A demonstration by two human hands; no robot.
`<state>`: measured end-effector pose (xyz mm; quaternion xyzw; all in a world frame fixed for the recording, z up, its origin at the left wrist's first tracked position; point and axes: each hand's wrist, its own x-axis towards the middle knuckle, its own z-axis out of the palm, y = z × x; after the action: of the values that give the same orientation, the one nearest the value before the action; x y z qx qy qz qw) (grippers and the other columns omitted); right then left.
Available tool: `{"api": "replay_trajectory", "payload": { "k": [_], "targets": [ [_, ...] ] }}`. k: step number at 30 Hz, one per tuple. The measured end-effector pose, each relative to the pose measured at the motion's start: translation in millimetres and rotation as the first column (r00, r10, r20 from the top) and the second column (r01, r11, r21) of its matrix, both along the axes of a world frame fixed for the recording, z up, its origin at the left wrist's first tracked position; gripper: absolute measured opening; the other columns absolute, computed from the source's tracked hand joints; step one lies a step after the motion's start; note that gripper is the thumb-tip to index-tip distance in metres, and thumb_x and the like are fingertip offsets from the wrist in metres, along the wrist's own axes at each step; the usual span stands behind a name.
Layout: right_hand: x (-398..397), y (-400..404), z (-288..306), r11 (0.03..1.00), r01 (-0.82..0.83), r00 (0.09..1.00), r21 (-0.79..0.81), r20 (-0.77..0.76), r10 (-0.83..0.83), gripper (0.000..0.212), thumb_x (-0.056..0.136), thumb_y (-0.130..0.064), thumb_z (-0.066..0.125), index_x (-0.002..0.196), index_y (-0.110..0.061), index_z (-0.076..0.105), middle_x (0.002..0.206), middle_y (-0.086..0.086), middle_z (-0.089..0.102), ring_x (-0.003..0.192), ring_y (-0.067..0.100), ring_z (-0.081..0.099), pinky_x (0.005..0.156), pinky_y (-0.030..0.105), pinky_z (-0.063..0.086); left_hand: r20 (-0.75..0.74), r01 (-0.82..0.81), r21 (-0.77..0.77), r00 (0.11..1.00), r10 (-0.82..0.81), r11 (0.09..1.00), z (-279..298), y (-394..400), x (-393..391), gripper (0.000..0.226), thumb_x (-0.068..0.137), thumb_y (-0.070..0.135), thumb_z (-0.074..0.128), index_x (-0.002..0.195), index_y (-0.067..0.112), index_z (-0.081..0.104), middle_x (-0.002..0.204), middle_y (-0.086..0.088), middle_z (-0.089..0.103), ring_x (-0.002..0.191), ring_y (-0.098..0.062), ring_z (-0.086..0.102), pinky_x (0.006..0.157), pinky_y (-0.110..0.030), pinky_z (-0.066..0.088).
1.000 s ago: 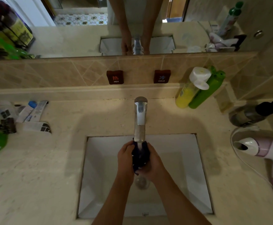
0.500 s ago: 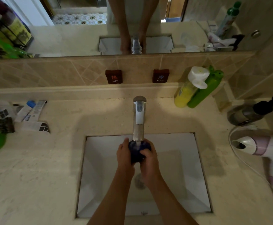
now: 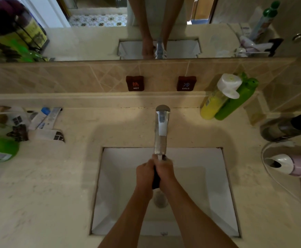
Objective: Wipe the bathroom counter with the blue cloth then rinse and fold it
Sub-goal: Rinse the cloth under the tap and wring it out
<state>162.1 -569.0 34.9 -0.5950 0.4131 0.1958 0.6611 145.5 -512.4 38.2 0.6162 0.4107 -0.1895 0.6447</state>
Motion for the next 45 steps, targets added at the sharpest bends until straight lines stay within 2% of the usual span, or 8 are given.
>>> {"api": "replay_trajectory", "payload": {
  "k": [4, 9, 14, 17, 23, 30, 37, 45],
  "targets": [
    [-5.7, -4.1, -1.4, 1.000, 0.001, 1.000, -0.010, -0.006, -0.001, 0.019, 0.097, -0.026, 0.058, 0.091, -0.008, 0.060, 0.080, 0.013, 0.064, 0.072, 0.028, 0.064, 0.066, 0.035, 0.052, -0.008, -0.034, -0.104, 0.999, 0.033, 0.994, 1.0, 7.7, -9.0, 0.018, 0.091, 0.027, 0.056, 0.083, 0.013, 0.064, 0.079, -0.006, 0.064, 0.073, -0.024, 0.059, 0.074, -0.038, 0.050],
    [-5.2, -6.2, 10.9, 0.967, 0.093, 0.991, 0.239, -0.116, -0.067, 0.054, 0.099, -0.057, 0.045, 0.117, -0.008, 0.061, 0.110, 0.015, 0.066, 0.104, 0.031, 0.063, 0.104, 0.046, 0.049, 0.026, -0.086, -0.315, 0.995, 0.100, 0.945, -4.7, 6.6, -13.0, 0.033, 0.091, 0.030, 0.056, 0.104, 0.003, 0.070, 0.105, -0.019, 0.072, 0.098, -0.034, 0.068, 0.087, -0.043, 0.054],
    [-19.1, -21.9, 9.0, 0.954, 0.002, 0.993, 0.299, -0.117, 0.034, 0.081, 0.083, -0.083, 0.041, 0.117, -0.016, 0.071, 0.115, 0.018, 0.074, 0.109, 0.035, 0.069, 0.104, 0.054, 0.051, 0.134, 0.147, -0.355, 0.985, -0.105, 0.923, 7.0, 3.9, -12.0, 0.032, 0.091, 0.037, 0.067, 0.111, 0.012, 0.072, 0.106, -0.014, 0.075, 0.100, -0.032, 0.073, 0.090, -0.048, 0.058],
    [-17.8, -38.0, 14.9, 0.959, -0.095, 0.995, 0.266, -0.010, 0.101, 0.064, 0.097, -0.067, 0.038, 0.121, -0.016, 0.068, 0.118, 0.015, 0.073, 0.111, 0.032, 0.069, 0.102, 0.044, 0.052, 0.139, 0.126, -0.337, 0.987, -0.083, 0.933, 5.2, 5.1, -7.7, 0.026, 0.088, 0.022, 0.072, 0.106, 0.004, 0.073, 0.102, -0.020, 0.075, 0.095, -0.036, 0.073, 0.087, -0.049, 0.059],
    [-1.9, -58.3, 59.2, 0.911, -0.213, 0.952, -0.353, 0.137, 0.275, 0.029, 0.101, -0.022, 0.045, 0.077, -0.008, 0.055, 0.076, 0.008, 0.054, 0.065, 0.018, 0.049, 0.061, 0.029, 0.037, 0.029, -0.064, -0.414, 0.996, 0.083, 0.908, -16.6, -0.1, 4.7, 0.029, 0.076, 0.024, 0.068, 0.091, -0.001, 0.070, 0.080, -0.021, 0.065, 0.065, -0.032, 0.066, 0.068, -0.040, 0.055],
    [28.1, -45.2, 134.3, 0.854, -0.363, 0.800, -0.372, 0.346, 0.490, 0.046, 0.102, -0.040, 0.052, 0.064, -0.014, 0.050, 0.055, 0.000, 0.048, 0.044, 0.009, 0.043, 0.050, 0.027, 0.038, 0.025, -0.102, -0.466, 0.991, 0.128, 0.879, 0.5, -5.9, 7.4, 0.035, 0.093, 0.019, 0.047, 0.117, -0.006, 0.052, 0.075, -0.021, 0.062, 0.055, -0.025, 0.065, 0.052, -0.031, 0.056],
    [19.5, -42.0, 115.6, 0.942, -0.312, 0.901, -0.125, 0.276, 0.335, 0.039, 0.102, -0.038, 0.053, 0.075, -0.010, 0.055, 0.067, 0.011, 0.049, 0.045, 0.014, 0.038, 0.044, 0.026, 0.030, 0.117, -0.081, -0.548, 0.978, 0.172, 0.833, 15.7, 4.4, 1.0, 0.024, 0.101, 0.014, 0.040, 0.100, 0.006, 0.063, 0.091, -0.020, 0.062, 0.067, -0.030, 0.064, 0.062, -0.040, 0.060],
    [-56.5, -39.6, 69.3, 0.961, -0.138, 0.967, -0.239, 0.177, 0.183, 0.026, 0.105, -0.046, 0.038, 0.102, -0.024, 0.052, 0.095, 0.006, 0.064, 0.074, 0.020, 0.062, 0.065, 0.034, 0.054, 0.118, -0.106, -0.499, 0.975, 0.188, 0.860, 35.7, 15.0, -24.3, 0.059, 0.093, 0.053, 0.049, 0.093, -0.002, 0.071, 0.090, -0.023, 0.064, 0.074, -0.033, 0.062, 0.064, -0.033, 0.051]
  ]
}}
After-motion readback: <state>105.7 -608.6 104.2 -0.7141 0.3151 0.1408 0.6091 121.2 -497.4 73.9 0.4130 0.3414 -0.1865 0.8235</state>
